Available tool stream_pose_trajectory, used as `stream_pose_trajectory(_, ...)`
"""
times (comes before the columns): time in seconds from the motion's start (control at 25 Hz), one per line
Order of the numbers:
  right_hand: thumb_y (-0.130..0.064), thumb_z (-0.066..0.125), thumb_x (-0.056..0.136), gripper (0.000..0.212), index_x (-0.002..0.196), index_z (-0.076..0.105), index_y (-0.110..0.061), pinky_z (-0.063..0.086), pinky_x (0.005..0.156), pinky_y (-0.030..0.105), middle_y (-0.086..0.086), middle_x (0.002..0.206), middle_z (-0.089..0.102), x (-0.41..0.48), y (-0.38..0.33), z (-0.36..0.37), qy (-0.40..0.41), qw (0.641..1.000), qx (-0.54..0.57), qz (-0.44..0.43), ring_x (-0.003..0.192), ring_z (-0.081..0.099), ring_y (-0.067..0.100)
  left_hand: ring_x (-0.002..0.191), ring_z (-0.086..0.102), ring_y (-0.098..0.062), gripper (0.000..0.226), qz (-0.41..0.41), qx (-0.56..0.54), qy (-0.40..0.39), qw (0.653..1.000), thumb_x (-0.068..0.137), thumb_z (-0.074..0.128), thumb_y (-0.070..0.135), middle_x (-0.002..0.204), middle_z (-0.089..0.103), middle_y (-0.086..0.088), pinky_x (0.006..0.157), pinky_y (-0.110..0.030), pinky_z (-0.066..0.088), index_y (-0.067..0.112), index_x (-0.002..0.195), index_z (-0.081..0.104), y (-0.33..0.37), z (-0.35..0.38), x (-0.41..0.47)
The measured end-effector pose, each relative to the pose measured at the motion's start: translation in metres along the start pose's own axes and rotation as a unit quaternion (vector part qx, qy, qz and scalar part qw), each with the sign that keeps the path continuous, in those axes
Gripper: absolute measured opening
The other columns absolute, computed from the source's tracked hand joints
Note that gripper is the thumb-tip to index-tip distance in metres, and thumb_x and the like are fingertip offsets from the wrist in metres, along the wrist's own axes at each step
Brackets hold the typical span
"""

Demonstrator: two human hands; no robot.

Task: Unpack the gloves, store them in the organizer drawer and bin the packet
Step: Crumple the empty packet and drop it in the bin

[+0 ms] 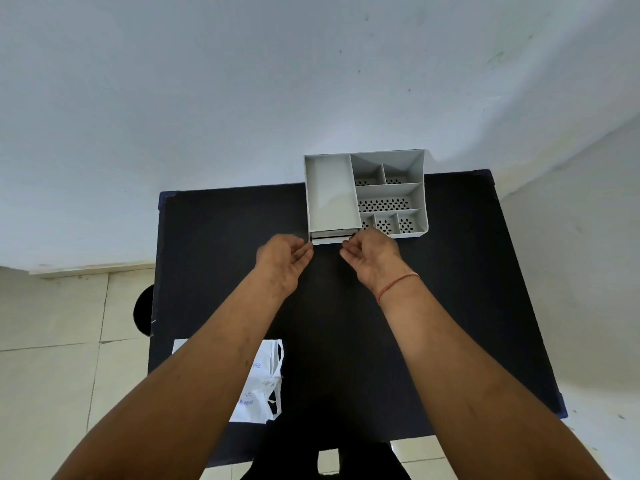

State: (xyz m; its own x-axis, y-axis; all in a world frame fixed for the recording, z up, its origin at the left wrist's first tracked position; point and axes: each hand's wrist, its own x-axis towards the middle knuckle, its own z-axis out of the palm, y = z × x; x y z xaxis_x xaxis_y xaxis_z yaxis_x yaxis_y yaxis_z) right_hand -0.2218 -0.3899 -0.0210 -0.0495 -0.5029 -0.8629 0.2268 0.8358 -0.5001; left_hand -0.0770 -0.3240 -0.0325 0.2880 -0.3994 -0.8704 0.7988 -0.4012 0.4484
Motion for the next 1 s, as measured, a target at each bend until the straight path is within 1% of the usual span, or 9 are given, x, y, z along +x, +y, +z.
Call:
stream_pose_trajectory(0.24, -0.009, 0.059, 0.101, 0.012, 0.099, 0.069, -0.016, 0.060, 0.095, 0.045, 0.012, 0.116, 0.074, -0.035, 0.052, 0.008, -0.105, 0.969, -0.223, -0.023, 0.111, 0.072, 0.026, 0.104, 0.073, -0.025, 0.022, 0.082, 0.196, 0.090, 0.973, 0.098, 0.067, 0.015, 0.115, 0.073, -0.012, 0.095, -0.048, 0.063, 0.014, 0.120, 0.068, -0.015, -0.081, -0.017)
stream_pose_trajectory(0.36, -0.018, 0.072, 0.095, 0.008, 0.102, 0.073, -0.021, 0.060, 0.099, 0.043, 0.006, 0.119, 0.075, -0.041, 0.102, 0.009, -0.138, 0.866, -0.472, -0.090, 0.114, 0.070, 0.024, 0.102, 0.071, -0.025, 0.020, 0.169, 0.310, 0.217, 0.910, 0.094, 0.070, 0.021, 0.106, 0.074, -0.003, 0.095, -0.045, 0.061, 0.020, 0.114, 0.069, -0.037, -0.150, -0.036)
stream_pose_trajectory(0.4, -0.023, 0.076, 0.093, 0.020, 0.112, 0.074, -0.020, 0.059, 0.100, 0.041, 0.005, 0.123, 0.074, -0.041, 0.120, 0.008, -0.159, 0.818, -0.543, -0.103, 0.116, 0.069, 0.023, 0.103, 0.071, -0.025, 0.022, 0.189, 0.333, 0.244, 0.891, 0.093, 0.070, 0.022, 0.106, 0.075, -0.001, 0.094, -0.042, 0.059, 0.021, 0.115, 0.070, -0.046, -0.170, -0.043)
stream_pose_trajectory(0.52, -0.033, 0.082, 0.089, 0.061, 0.142, 0.061, -0.012, 0.053, 0.100, 0.034, 0.006, 0.137, 0.067, -0.044, 0.163, 0.009, -0.227, 0.697, -0.672, -0.108, 0.125, 0.065, 0.026, 0.109, 0.072, -0.029, 0.031, 0.207, 0.435, 0.271, 0.833, 0.095, 0.071, 0.026, 0.121, 0.076, -0.007, 0.091, -0.034, 0.052, 0.019, 0.125, 0.071, -0.079, -0.221, -0.057)
stream_pose_trajectory(0.6, -0.033, 0.083, 0.088, 0.057, 0.137, 0.064, -0.011, 0.053, 0.094, 0.034, 0.007, 0.134, 0.068, -0.048, 0.187, 0.010, -0.246, 0.639, -0.719, -0.118, 0.122, 0.068, 0.028, 0.119, 0.069, -0.033, 0.045, 0.174, 0.479, 0.251, 0.823, 0.093, 0.076, 0.027, 0.135, 0.071, -0.011, 0.097, -0.038, 0.053, 0.018, 0.137, 0.066, -0.105, -0.243, -0.061)
stream_pose_trajectory(0.68, -0.028, 0.081, 0.090, 0.031, 0.116, 0.075, -0.012, 0.061, 0.089, 0.035, 0.007, 0.121, 0.077, -0.054, 0.202, 0.011, -0.252, 0.644, -0.711, -0.126, 0.107, 0.074, 0.026, 0.130, 0.063, -0.034, 0.060, 0.150, 0.457, 0.224, 0.848, 0.091, 0.080, 0.027, 0.147, 0.064, -0.012, 0.109, -0.046, 0.052, 0.020, 0.146, 0.059, -0.126, -0.252, -0.067)
stream_pose_trajectory(0.8, -0.023, 0.075, 0.091, 0.012, 0.096, 0.076, -0.012, 0.064, 0.092, 0.044, 0.009, 0.101, 0.080, -0.076, 0.200, 0.011, -0.304, 0.697, -0.643, -0.094, 0.095, 0.077, 0.027, 0.139, 0.054, -0.034, 0.070, 0.154, 0.340, 0.198, 0.907, 0.091, 0.081, 0.028, 0.157, 0.054, -0.009, 0.115, -0.052, 0.048, 0.026, 0.154, 0.050, -0.137, -0.249, -0.082)
stream_pose_trajectory(0.88, -0.020, 0.069, 0.091, 0.026, 0.109, 0.076, -0.004, 0.059, 0.098, 0.050, 0.020, 0.108, 0.080, -0.100, 0.187, 0.011, -0.375, 0.735, -0.565, -0.028, 0.104, 0.076, 0.040, 0.139, 0.054, -0.031, 0.072, 0.162, 0.246, 0.175, 0.939, 0.091, 0.080, 0.027, 0.156, 0.053, -0.006, 0.110, -0.048, 0.050, 0.031, 0.155, 0.047, -0.134, -0.243, -0.105)
stream_pose_trajectory(1.0, -0.019, 0.058, 0.094, 0.048, 0.136, 0.066, 0.001, 0.053, 0.099, 0.051, 0.024, 0.112, 0.072, -0.140, 0.167, 0.014, -0.465, 0.775, -0.407, 0.128, 0.100, 0.071, 0.039, 0.119, 0.071, -0.031, 0.056, 0.181, 0.085, 0.070, 0.977, 0.094, 0.075, 0.022, 0.140, 0.069, -0.010, 0.091, -0.042, 0.061, 0.025, 0.146, 0.056, -0.119, -0.235, -0.152)
